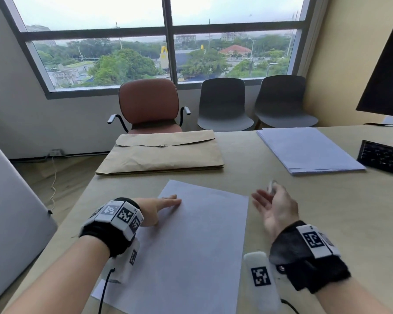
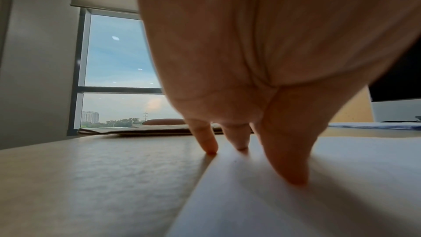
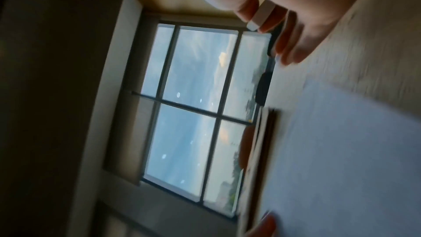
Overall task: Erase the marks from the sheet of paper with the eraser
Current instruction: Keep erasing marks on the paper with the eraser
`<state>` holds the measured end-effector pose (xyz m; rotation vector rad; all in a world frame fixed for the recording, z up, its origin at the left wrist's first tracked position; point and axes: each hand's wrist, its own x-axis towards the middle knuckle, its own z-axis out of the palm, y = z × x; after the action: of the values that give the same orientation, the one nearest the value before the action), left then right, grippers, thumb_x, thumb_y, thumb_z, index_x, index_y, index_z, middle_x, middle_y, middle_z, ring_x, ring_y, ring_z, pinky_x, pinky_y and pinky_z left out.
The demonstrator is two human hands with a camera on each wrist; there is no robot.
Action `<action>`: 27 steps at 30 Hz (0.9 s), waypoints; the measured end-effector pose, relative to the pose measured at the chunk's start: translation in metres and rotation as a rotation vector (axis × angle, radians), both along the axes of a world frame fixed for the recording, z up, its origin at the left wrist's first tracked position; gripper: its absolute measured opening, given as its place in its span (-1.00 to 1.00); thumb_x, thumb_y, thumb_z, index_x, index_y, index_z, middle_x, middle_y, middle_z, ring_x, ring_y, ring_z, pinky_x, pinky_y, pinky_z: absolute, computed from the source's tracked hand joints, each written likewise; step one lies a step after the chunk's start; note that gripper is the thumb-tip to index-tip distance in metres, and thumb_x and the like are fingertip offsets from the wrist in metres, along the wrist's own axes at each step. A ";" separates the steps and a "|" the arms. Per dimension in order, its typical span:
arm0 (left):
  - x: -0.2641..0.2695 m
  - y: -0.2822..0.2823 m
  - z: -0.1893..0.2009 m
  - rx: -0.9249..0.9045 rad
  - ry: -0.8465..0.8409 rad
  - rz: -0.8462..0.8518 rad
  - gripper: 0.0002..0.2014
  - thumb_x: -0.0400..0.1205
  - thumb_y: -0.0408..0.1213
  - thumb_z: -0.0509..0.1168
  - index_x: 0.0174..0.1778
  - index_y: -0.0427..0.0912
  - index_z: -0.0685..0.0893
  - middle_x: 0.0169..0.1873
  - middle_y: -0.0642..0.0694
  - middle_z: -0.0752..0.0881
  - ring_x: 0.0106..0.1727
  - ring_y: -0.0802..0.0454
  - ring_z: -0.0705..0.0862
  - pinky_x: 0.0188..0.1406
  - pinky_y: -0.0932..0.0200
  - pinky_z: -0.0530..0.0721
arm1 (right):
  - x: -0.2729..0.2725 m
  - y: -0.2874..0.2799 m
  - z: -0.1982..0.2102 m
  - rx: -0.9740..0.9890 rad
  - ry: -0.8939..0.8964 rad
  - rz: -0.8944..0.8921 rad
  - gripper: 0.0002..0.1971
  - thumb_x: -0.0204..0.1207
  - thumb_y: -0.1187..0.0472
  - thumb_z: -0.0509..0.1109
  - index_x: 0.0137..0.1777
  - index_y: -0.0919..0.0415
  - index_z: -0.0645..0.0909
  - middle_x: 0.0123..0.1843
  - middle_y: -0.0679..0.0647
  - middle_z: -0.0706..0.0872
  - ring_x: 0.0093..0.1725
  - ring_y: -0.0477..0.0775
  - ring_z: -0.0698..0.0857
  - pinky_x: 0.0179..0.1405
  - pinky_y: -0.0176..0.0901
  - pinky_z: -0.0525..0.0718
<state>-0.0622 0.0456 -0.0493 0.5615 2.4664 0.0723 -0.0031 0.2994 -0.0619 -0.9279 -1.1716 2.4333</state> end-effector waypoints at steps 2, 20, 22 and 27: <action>0.001 0.001 0.001 -0.006 -0.001 0.004 -0.21 0.63 -0.61 0.05 0.65 0.13 -0.10 0.64 0.18 -0.17 0.66 0.20 -0.08 0.52 0.33 -0.07 | 0.008 -0.016 0.001 -0.143 0.040 0.221 -0.71 0.66 0.15 0.15 -0.32 0.18 0.39 -0.41 0.18 0.72 -0.37 0.13 0.73 -0.36 -0.13 0.75; 0.009 0.006 0.002 -0.016 0.000 0.028 -0.26 0.69 -0.40 0.15 0.66 0.07 -0.12 0.65 0.14 -0.18 0.66 0.18 -0.12 0.60 0.18 -0.10 | -0.007 -0.048 0.001 -0.095 0.044 0.187 -0.77 0.65 0.15 0.19 -0.24 0.20 0.43 -0.23 0.16 0.64 -0.26 0.14 0.70 -0.34 -0.11 0.74; 0.012 0.009 0.002 -0.027 0.023 0.025 -0.25 0.68 -0.28 0.21 0.67 0.04 -0.12 0.66 0.11 -0.18 0.67 0.14 -0.07 0.60 0.16 -0.05 | -0.004 -0.057 -0.001 -0.072 0.000 0.305 -0.77 0.64 0.16 0.21 -0.25 0.21 0.47 -0.23 0.15 0.63 -0.28 0.13 0.68 -0.52 -0.24 0.74; 0.026 0.016 -0.005 -0.092 0.120 0.020 -0.18 0.60 -0.04 0.33 0.67 -0.03 -0.03 0.66 -0.03 0.01 0.65 -0.15 0.08 0.61 -0.02 0.15 | -0.014 -0.065 0.010 -0.028 -0.064 0.406 -0.76 0.64 0.17 0.22 -0.26 0.19 0.49 -0.27 0.09 0.57 -0.34 0.01 0.58 -0.57 -0.31 0.65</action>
<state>-0.0364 0.0621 -0.0539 0.5148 2.5769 -0.0688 -0.0173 0.2340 -0.0514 -0.8481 -1.4748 2.7548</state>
